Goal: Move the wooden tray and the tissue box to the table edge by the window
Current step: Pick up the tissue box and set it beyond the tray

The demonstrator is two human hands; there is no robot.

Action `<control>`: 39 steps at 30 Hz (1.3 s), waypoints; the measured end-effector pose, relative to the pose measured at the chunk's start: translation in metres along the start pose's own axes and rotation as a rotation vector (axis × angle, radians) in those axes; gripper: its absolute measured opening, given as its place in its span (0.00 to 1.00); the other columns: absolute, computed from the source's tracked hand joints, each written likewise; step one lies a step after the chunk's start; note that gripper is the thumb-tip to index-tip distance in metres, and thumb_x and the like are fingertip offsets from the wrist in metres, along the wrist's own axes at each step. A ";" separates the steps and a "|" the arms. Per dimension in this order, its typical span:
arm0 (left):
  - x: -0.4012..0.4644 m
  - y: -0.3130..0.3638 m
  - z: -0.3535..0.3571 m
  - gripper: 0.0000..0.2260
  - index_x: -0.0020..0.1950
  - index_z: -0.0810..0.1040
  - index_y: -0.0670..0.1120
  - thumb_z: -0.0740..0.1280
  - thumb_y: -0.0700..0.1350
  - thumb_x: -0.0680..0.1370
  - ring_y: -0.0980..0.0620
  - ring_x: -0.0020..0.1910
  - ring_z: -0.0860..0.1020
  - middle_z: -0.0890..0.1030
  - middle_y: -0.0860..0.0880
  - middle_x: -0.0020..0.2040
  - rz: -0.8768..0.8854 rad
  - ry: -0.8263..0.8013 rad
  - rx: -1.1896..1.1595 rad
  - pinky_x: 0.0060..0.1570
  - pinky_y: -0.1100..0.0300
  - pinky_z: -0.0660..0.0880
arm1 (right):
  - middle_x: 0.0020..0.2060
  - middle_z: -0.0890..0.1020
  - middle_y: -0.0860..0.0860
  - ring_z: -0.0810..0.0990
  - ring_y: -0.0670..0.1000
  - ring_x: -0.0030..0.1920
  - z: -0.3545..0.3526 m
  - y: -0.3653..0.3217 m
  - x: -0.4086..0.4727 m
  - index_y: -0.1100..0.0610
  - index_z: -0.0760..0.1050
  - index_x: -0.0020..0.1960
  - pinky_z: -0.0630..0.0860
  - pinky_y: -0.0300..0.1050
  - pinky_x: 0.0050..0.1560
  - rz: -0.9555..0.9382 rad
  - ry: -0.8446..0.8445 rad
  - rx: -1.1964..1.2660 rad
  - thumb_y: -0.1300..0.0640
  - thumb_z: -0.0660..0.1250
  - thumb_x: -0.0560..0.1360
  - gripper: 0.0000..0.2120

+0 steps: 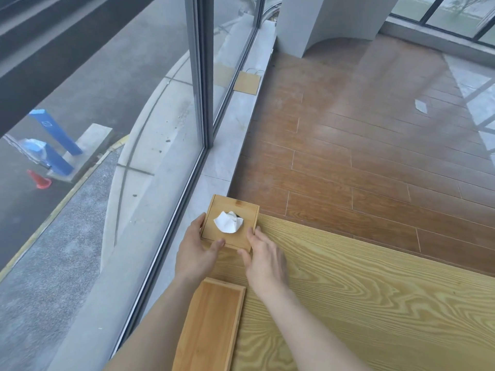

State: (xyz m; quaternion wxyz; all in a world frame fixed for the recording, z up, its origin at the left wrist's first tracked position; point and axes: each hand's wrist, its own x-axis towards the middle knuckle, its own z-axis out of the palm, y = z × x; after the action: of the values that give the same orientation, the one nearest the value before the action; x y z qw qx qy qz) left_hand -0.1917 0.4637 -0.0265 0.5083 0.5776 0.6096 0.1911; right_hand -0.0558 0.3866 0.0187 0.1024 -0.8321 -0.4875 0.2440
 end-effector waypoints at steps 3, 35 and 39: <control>0.009 0.003 0.001 0.34 0.79 0.63 0.53 0.74 0.47 0.76 0.51 0.73 0.71 0.72 0.53 0.75 0.004 -0.007 0.010 0.73 0.47 0.68 | 0.79 0.65 0.55 0.75 0.59 0.71 -0.003 -0.002 0.007 0.54 0.63 0.80 0.73 0.52 0.70 -0.008 -0.006 -0.013 0.53 0.66 0.82 0.28; 0.017 0.006 0.007 0.33 0.80 0.62 0.52 0.72 0.46 0.78 0.53 0.75 0.68 0.70 0.53 0.77 0.036 -0.013 0.008 0.75 0.50 0.65 | 0.81 0.60 0.56 0.79 0.63 0.65 0.008 0.001 0.015 0.55 0.59 0.81 0.76 0.57 0.66 0.009 0.007 -0.027 0.55 0.62 0.84 0.27; 0.021 0.012 0.008 0.33 0.80 0.62 0.50 0.73 0.45 0.77 0.51 0.75 0.69 0.70 0.52 0.77 0.034 0.007 0.005 0.75 0.49 0.66 | 0.80 0.62 0.56 0.78 0.63 0.67 0.005 0.001 0.023 0.55 0.60 0.81 0.76 0.56 0.66 0.010 0.020 -0.010 0.56 0.63 0.84 0.27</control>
State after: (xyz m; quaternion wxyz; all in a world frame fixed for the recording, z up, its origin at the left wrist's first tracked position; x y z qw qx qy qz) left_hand -0.1749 0.4828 -0.0286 0.5014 0.5883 0.6020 0.2003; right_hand -0.0484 0.4055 0.0073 0.1020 -0.8375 -0.4833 0.2337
